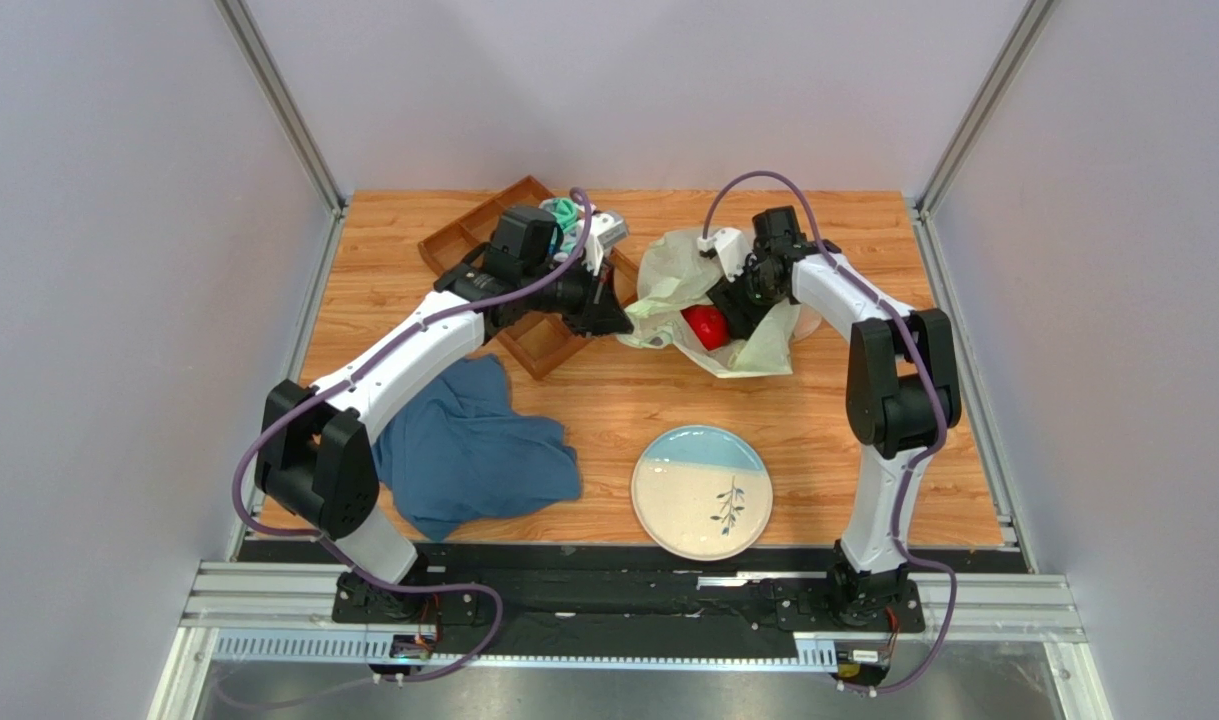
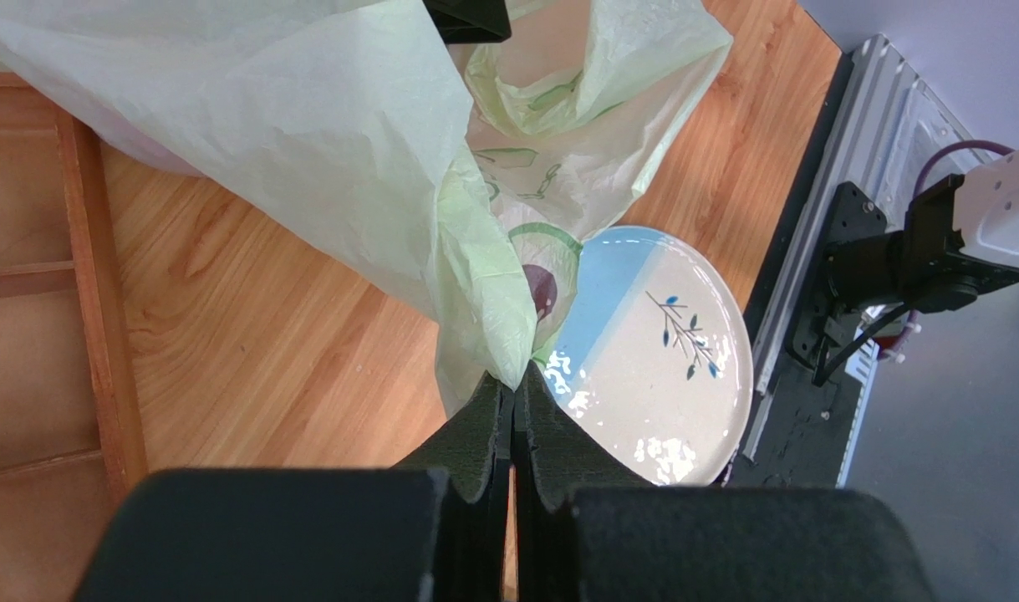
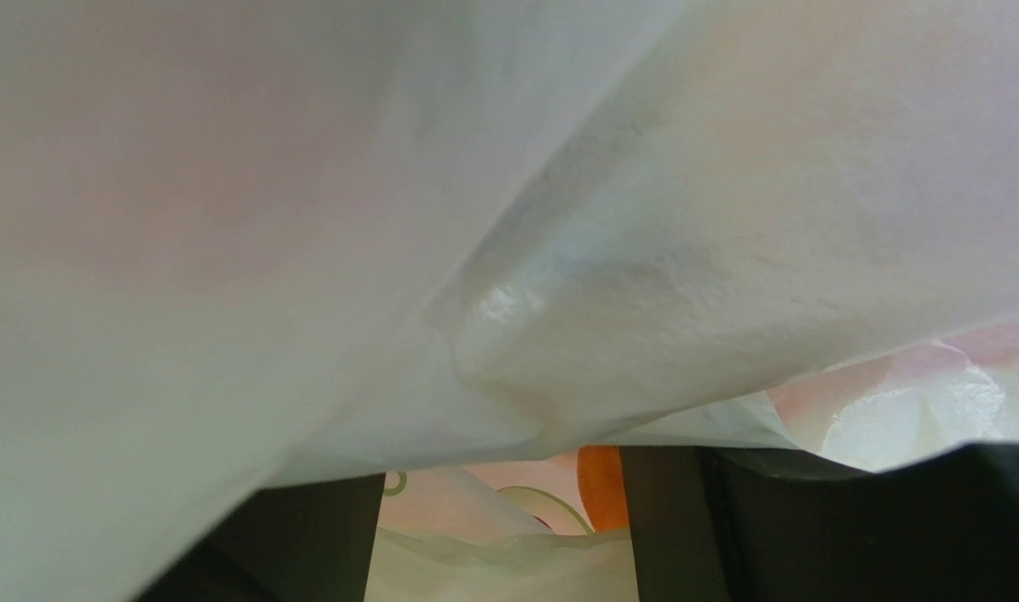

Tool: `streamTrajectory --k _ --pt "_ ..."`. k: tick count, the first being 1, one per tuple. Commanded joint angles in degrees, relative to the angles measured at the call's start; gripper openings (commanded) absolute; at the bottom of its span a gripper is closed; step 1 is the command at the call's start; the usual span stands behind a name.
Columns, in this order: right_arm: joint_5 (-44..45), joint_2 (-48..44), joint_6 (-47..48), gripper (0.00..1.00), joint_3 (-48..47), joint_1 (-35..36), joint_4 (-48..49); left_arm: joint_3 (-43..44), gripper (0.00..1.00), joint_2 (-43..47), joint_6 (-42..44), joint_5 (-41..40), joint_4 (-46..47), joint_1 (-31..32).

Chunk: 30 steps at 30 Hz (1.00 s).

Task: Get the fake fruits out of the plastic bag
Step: Take out the fake fruit from the plastic bag.

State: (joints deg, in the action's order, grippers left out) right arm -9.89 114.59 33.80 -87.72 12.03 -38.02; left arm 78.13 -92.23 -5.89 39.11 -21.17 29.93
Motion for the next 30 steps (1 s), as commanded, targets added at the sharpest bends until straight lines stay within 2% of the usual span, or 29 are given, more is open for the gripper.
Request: streamTrajectory --k 1,4,7,8,11,12,15,19,25,27,30 --pt "-6.35 -1.74 1.18 0.67 2.29 0.01 0.32 2.12 0.00 -0.50 -0.35 0.96 1.83 0.04" --pt "-8.74 1.51 0.74 0.73 -1.74 -0.08 -4.69 2.12 0.00 -0.32 0.00 1.75 1.92 -0.05" --pt "-8.57 3.63 0.47 0.73 -2.63 -0.08 -4.79 1.59 0.00 0.03 0.53 2.98 1.74 -0.05" --pt "-8.31 3.80 0.56 0.71 -2.37 -0.08 -3.39 1.42 0.00 0.03 0.44 3.77 1.57 0.04" --pt "-8.04 3.19 0.47 0.55 -1.49 -0.25 -1.18 1.15 0.00 0.20 -0.17 3.95 1.66 0.04" --pt "-9.26 1.54 0.21 0.46 -1.23 -0.25 -0.92 1.15 0.00 0.12 -0.09 3.87 1.74 0.04" --pt "-13.29 -4.69 -1.36 0.37 0.36 -0.25 -0.39 1.06 0.00 -0.15 0.00 3.16 2.18 0.04" --pt "-20.68 -16.21 -3.12 0.38 1.06 -0.25 -3.37 2.20 0.00 -1.02 -0.44 1.85 2.71 -0.05" --pt "-28.34 -31.51 -3.31 0.44 8.52 -0.08 -6.01 4.66 0.00 -2.69 -0.52 1.15 3.06 -0.05" --pt "-28.96 -34.24 -1.56 0.45 11.42 0.44 -8.80 5.28 0.00 -2.96 -0.79 0.70 3.15 -0.05" --pt "-29.31 -39.86 6.43 0.45 16.69 2.98 -15.30 5.98 0.00 -3.31 -0.97 -0.70 2.89 -0.05"
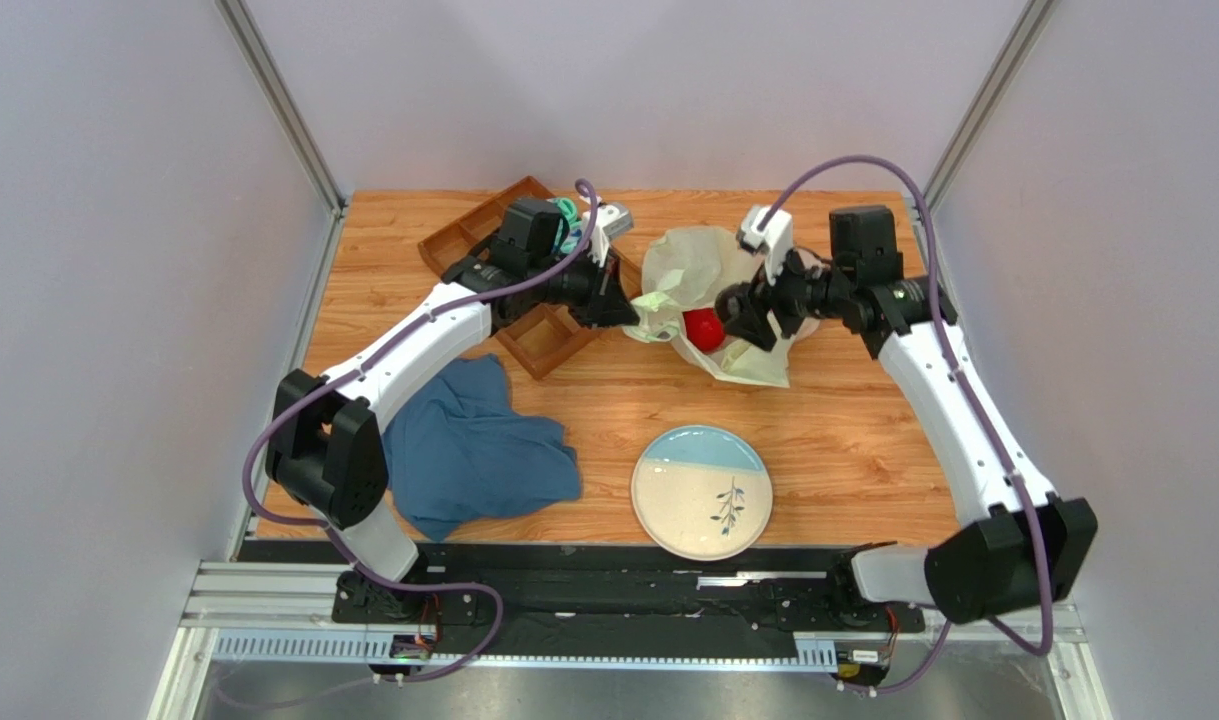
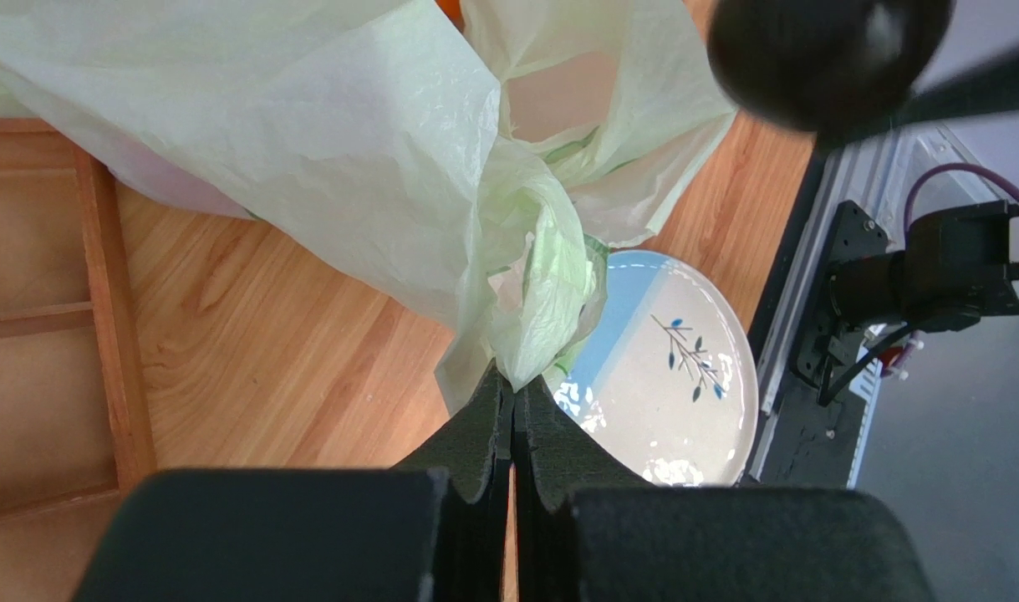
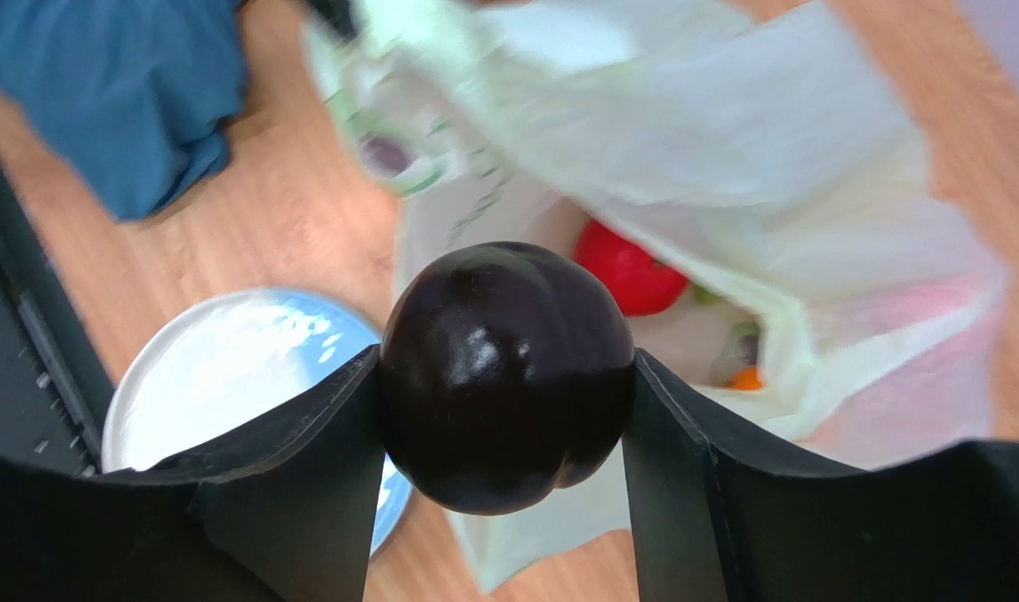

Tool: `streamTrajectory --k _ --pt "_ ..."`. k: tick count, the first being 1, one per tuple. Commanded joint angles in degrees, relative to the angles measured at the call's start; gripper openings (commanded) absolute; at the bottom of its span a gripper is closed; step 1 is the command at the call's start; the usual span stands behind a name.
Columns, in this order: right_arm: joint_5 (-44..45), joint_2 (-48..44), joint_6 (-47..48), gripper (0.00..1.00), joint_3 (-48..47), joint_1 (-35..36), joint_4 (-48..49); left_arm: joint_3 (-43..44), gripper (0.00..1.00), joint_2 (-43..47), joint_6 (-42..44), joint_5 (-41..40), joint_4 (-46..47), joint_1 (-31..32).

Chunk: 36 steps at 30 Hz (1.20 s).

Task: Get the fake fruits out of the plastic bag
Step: Take out the fake fruit from the plastic bag, then place the fake fruit on the plate.

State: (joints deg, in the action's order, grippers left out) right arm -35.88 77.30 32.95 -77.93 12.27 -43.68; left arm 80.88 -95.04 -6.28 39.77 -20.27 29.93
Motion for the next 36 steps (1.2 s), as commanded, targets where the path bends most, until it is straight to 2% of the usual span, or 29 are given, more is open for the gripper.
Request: streamTrajectory --k 1,4,8,9,15,21,29,32,35,36 --pt "-2.89 -5.29 12.26 0.45 8.66 3.71 -10.80 3.32 0.00 -0.58 -0.83 -1.53 1.99 -0.05" --pt "-0.95 -9.43 18.97 0.45 16.21 7.49 -13.53 3.67 0.00 -1.28 -1.62 -1.62 2.08 -0.05" --pt "1.77 -10.24 21.71 0.45 22.02 15.13 -12.31 3.85 0.00 -2.07 -2.50 -1.89 2.34 -0.14" --pt "2.30 -9.89 21.89 0.45 23.77 18.54 -10.48 3.93 0.00 -2.25 -2.77 -1.97 2.34 -0.31" --pt "5.20 -3.22 23.48 0.46 27.30 25.86 1.66 4.11 0.00 -3.57 -4.70 -0.92 2.34 -1.63" --pt "5.64 4.95 24.00 0.46 27.40 29.03 7.64 4.02 0.00 -2.95 -3.91 -1.36 2.43 -2.25" --pt "4.85 10.33 24.18 0.45 25.81 31.14 10.54 2.97 0.00 -2.25 -4.09 -1.10 2.69 -2.51" --pt "4.15 11.56 24.00 0.51 26.07 32.02 12.12 2.18 0.00 -1.90 -4.09 -1.18 3.04 -2.51" --pt "2.13 11.73 23.92 0.62 26.43 32.64 13.18 1.21 0.00 -1.55 -4.00 -1.01 2.96 -2.51" --pt "1.69 11.82 23.83 0.69 26.25 32.64 13.27 1.12 0.00 -1.46 -4.00 -0.92 2.96 -2.60"
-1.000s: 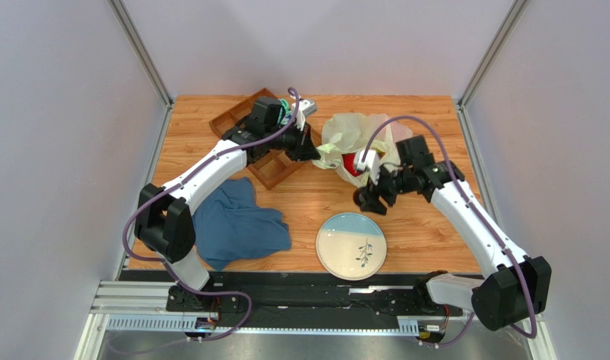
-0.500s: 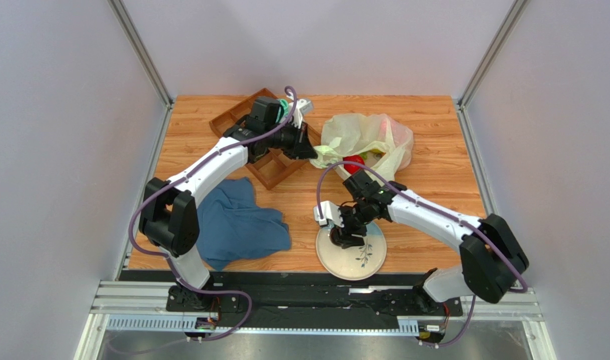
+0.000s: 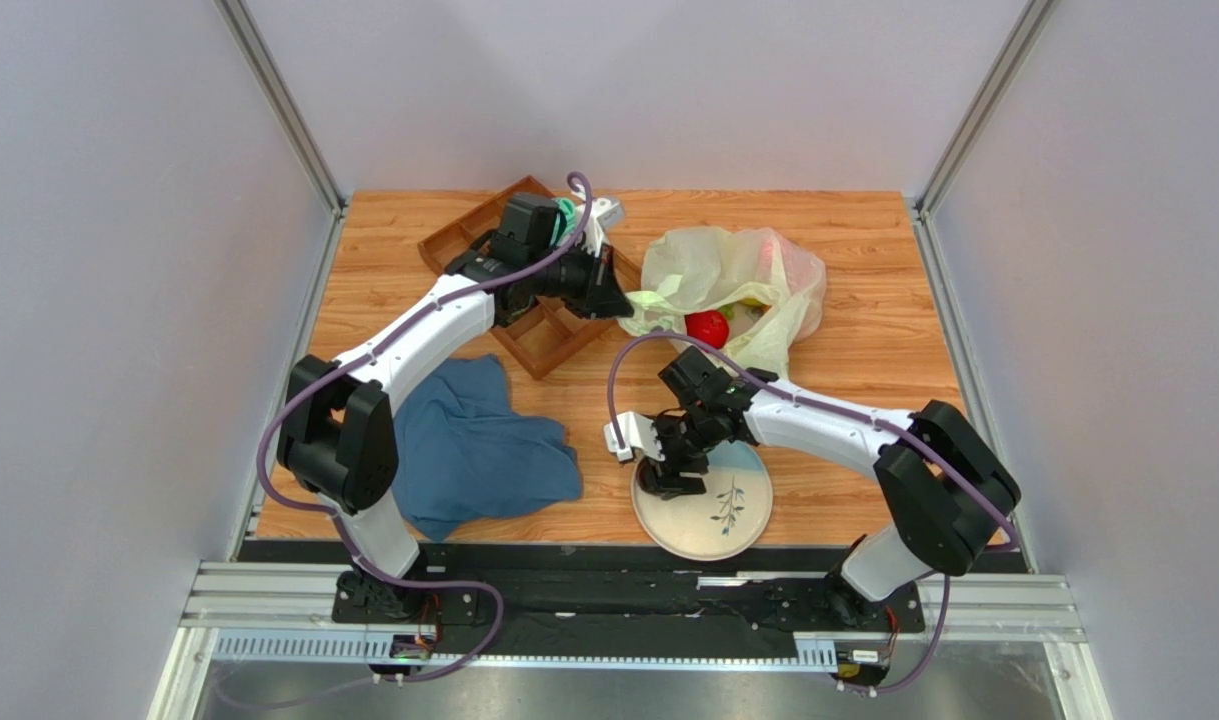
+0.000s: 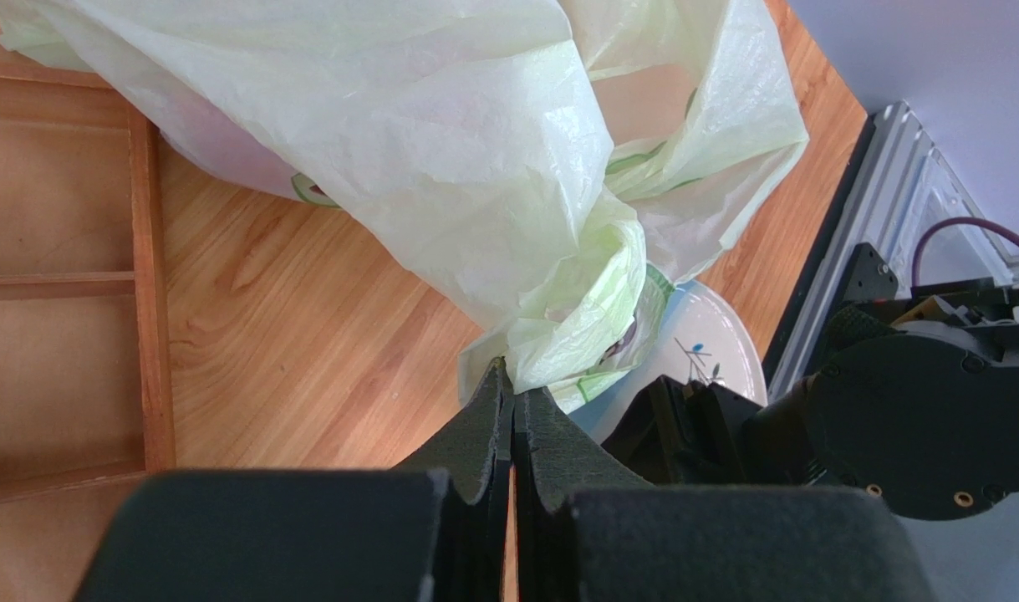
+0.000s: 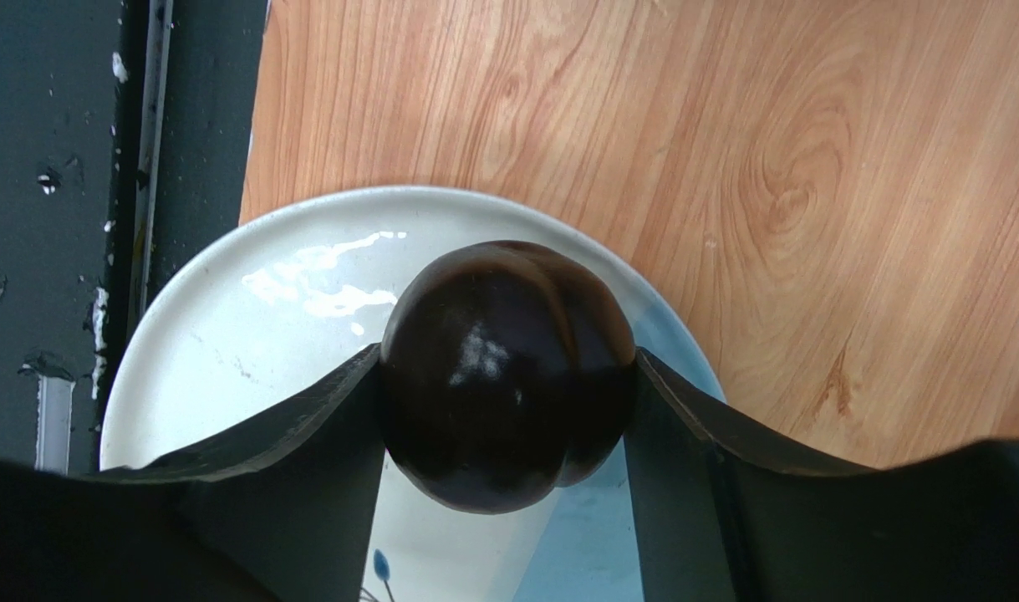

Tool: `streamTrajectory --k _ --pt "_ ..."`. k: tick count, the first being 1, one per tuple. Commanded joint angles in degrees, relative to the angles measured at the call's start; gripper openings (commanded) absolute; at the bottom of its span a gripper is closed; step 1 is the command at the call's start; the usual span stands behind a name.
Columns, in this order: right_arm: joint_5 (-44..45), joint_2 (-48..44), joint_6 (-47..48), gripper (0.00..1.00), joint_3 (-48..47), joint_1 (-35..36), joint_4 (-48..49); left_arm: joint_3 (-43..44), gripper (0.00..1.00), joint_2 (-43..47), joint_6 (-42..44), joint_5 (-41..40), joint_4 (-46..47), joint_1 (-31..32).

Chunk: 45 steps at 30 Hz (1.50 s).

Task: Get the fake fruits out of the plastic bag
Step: Place the fake fruit on the plate, then take out the fake fruit from the plastic bag.

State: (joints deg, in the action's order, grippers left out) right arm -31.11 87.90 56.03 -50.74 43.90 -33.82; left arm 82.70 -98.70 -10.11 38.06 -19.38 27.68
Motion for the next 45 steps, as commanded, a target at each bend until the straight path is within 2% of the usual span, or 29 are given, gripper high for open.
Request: streamTrajectory --k 1,2,3,5,13,16,19,20,22,25,26,30,32,35,37,40,41,43,45 --pt "-3.51 1.48 0.83 0.72 -1.29 1.10 3.07 -1.04 0.00 2.37 -0.26 0.78 1.97 -0.35" --pt "-3.43 1.75 1.01 0.75 -1.81 1.01 1.15 -1.13 0.00 2.28 -0.26 1.04 2.15 -0.43" --pt "-2.99 1.75 1.10 1.00 -2.69 1.01 -0.09 -1.22 0.00 2.45 -0.35 1.22 1.98 -0.52" --pt "-0.62 0.18 0.92 1.00 -4.97 0.05 -4.92 -1.13 0.00 2.37 -0.53 1.66 1.97 -0.52" --pt "-1.41 -12.65 3.64 0.98 -14.55 -8.20 -24.33 -0.96 0.00 2.37 -0.97 1.84 2.85 -0.52" --pt "-1.75 -14.77 -0.98 0.95 -19.47 -12.95 -24.29 -0.69 0.00 2.54 -1.32 1.84 2.94 -0.52" --pt "-3.87 -13.03 -13.87 0.91 -24.13 -20.41 -16.49 -0.95 0.00 3.07 -1.76 1.75 3.03 -0.52" --pt "-3.52 -11.88 -16.37 0.87 -25.62 -22.69 -14.62 -1.22 0.00 3.24 -2.10 1.92 3.38 -0.52" --pt "-1.33 -8.47 -19.10 0.81 -26.34 -24.12 -9.63 -1.92 0.00 3.95 -2.20 1.93 3.47 -0.52" --pt "0.44 -2.67 -19.90 0.68 -27.39 -24.39 -6.18 -3.15 0.00 5.44 -3.51 3.15 4.25 -0.52" --pt "0.70 -0.73 -20.26 0.60 -28.18 -24.39 -6.08 -3.42 0.00 5.79 -4.04 3.50 4.43 -0.35" --pt "4.90 7.36 -22.80 0.40 -31.35 -24.56 -8.62 -4.56 0.00 7.37 -4.13 4.30 3.21 -0.08" --pt "7.37 9.65 -25.25 0.35 -30.91 -25.44 -9.85 -5.52 0.00 7.99 -3.96 4.39 3.38 -0.08" --pt "11.86 8.88 -27.02 0.34 -28.02 -28.16 -10.47 -6.40 0.00 8.95 -3.34 4.30 3.73 0.00" --pt "13.18 7.91 -26.68 0.36 -26.52 -29.74 -9.60 -6.67 0.00 9.31 -2.64 4.30 3.47 0.00" --pt "12.92 7.81 -26.85 0.56 -27.30 -30.19 -6.70 -6.93 0.00 9.22 -2.11 4.39 3.03 0.00" --pt "12.40 8.42 -27.29 0.67 -28.09 -30.10 -6.17 -6.85 0.00 8.70 -2.11 4.39 3.03 0.00" --pt "11.16 11.84 -29.39 0.75 -30.89 -29.93 -6.08 -6.58 0.00 8.08 -1.76 4.82 2.59 0.00" --pt "10.55 15.18 -31.06 0.77 -35.99 -30.01 -7.74 -6.41 0.00 7.64 -1.58 4.91 2.41 0.00"
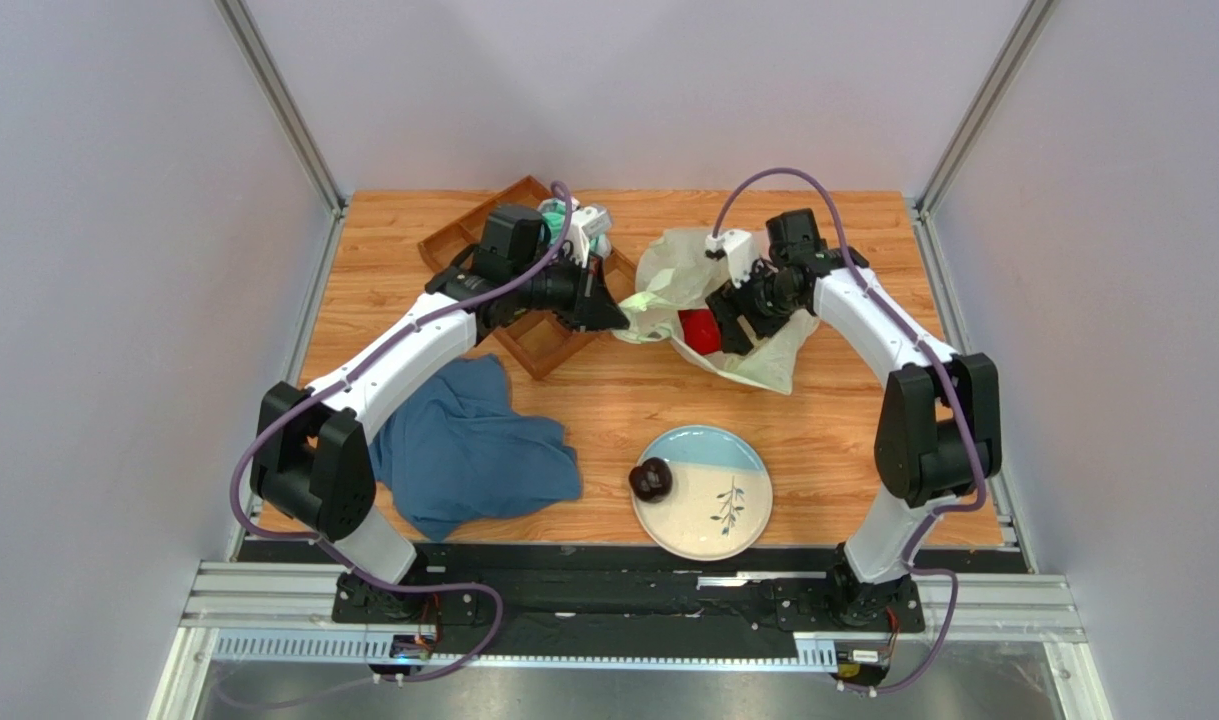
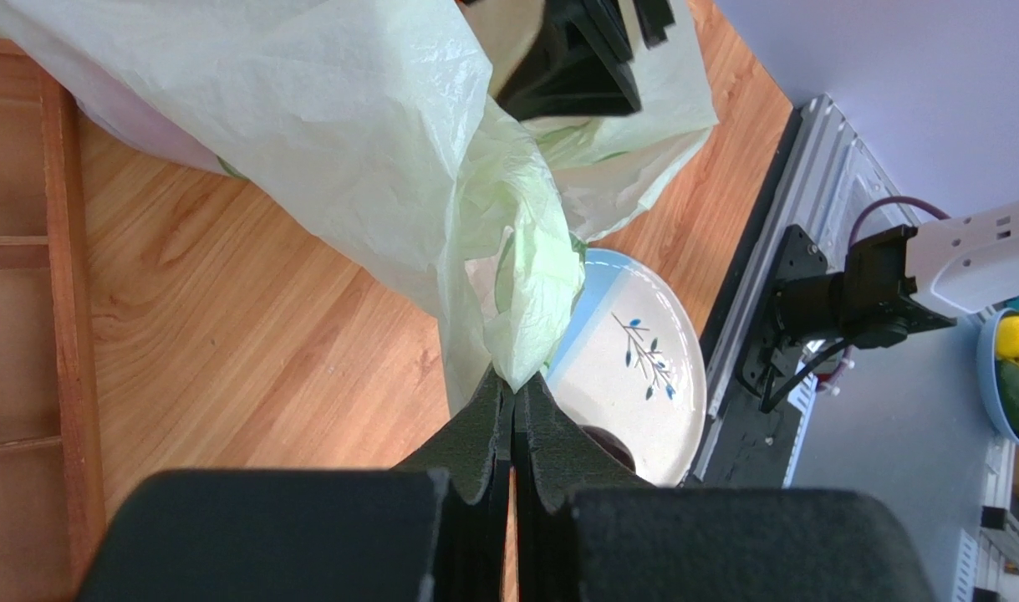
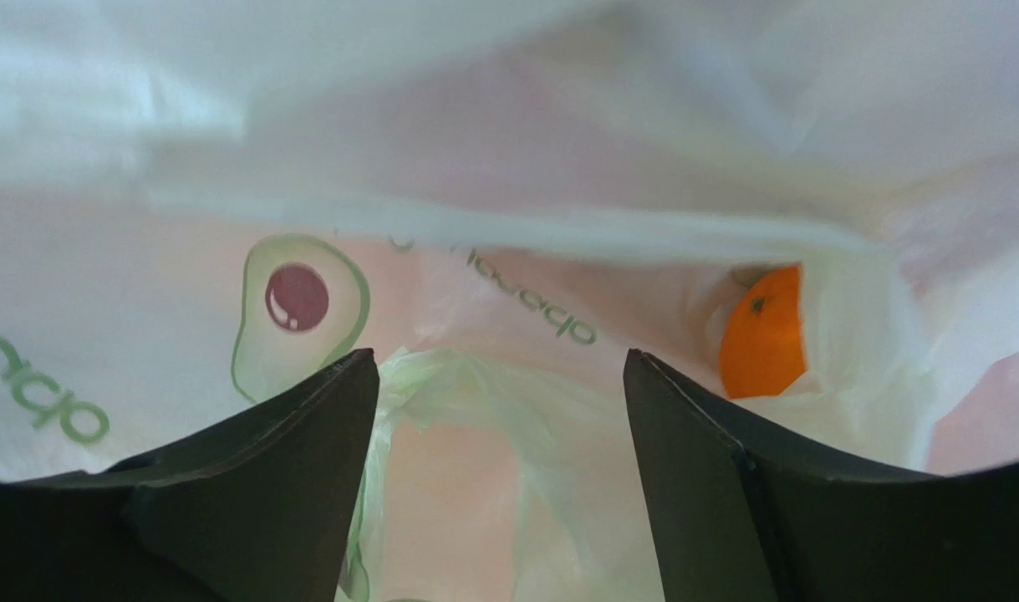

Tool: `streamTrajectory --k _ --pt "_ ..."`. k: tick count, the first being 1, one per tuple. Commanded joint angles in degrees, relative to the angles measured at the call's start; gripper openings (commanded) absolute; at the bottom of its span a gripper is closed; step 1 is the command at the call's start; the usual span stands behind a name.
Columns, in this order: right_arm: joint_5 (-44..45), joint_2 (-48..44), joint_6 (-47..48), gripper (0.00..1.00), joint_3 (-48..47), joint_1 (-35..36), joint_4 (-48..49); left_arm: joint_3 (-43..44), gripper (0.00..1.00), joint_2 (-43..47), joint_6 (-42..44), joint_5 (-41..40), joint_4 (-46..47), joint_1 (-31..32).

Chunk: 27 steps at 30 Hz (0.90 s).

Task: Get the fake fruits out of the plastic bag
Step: Take out the fake fruit from the plastic bag.

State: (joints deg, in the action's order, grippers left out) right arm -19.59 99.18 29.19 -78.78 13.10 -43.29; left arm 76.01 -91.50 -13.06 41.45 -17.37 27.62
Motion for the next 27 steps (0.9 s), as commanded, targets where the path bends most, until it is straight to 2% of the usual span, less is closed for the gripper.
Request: streamTrajectory --k 1,4,14,15,16,17,19,20,22,27 --pt "-1.15 7.14 -5.80 0.78 -9.62 0.87 0.85 0.19 0.00 0.36 1.37 1.44 0.40 0.07" --pt "-1.76 12.86 -7.56 0.80 -15.69 0.87 -2.24 -0.07 0.00 0.54 1.63 1.44 0.23 0.07" --pt "-1.94 21.41 -10.12 0.84 -21.32 1.93 -3.56 0.63 0.00 0.63 3.22 0.82 -1.27 0.07" --pt "-1.33 21.41 -10.03 0.83 -21.24 2.27 -3.12 0.72 0.00 0.54 3.22 0.65 -1.27 0.07" --pt "-0.80 21.32 -9.94 0.72 -21.06 2.28 -2.86 0.81 0.00 0.45 3.30 0.65 -1.27 0.07" --pt "-0.53 20.89 -9.85 0.67 -21.23 2.28 -2.85 1.07 0.00 0.36 3.39 0.65 -1.27 0.07" --pt "0.52 18.26 -9.59 0.56 -21.41 2.19 -3.12 1.42 0.00 0.19 3.65 0.30 -1.71 0.07" --pt "0.70 16.94 -9.42 0.54 -20.89 2.02 -3.21 1.77 0.00 -0.08 3.83 0.38 -1.71 0.07" --pt "-1.05 10.80 -8.71 0.52 -19.66 1.58 -3.82 1.86 0.00 -0.34 3.92 0.12 -1.53 0.07" --pt "-6.06 -4.32 -4.85 0.52 -10.09 1.49 -5.05 1.43 0.00 -1.22 3.22 0.30 0.05 0.07"
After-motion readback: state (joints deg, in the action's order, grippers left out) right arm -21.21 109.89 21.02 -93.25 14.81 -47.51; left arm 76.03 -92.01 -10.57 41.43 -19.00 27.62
